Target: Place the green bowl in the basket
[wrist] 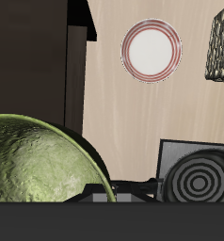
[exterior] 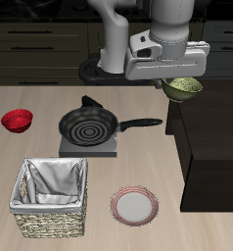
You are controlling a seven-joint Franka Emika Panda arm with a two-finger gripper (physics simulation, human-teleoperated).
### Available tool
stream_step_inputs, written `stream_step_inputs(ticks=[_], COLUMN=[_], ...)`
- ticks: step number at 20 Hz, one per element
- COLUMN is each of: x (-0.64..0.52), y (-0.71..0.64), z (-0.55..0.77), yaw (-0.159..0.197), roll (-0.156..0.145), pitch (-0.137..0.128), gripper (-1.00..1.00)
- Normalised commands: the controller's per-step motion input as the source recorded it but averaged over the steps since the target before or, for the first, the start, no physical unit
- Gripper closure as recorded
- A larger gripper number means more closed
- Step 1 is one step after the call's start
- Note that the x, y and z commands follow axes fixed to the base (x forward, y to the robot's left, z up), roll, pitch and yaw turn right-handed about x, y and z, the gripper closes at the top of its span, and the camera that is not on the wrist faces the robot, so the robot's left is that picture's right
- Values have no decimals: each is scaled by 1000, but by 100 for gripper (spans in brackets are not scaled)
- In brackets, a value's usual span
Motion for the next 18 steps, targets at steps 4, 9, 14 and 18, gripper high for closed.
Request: stream_step_inputs(ticks=[4, 9, 14, 18], x=[-102, -127, 19, 156], y=[-402, -783, -576, -513], z=[54, 66, 97, 25], yaw=[-19, -18, -26, -22], roll=[-39, -58, -20, -19], pitch=[-1, 18, -2, 13], gripper=[100, 100, 100, 100])
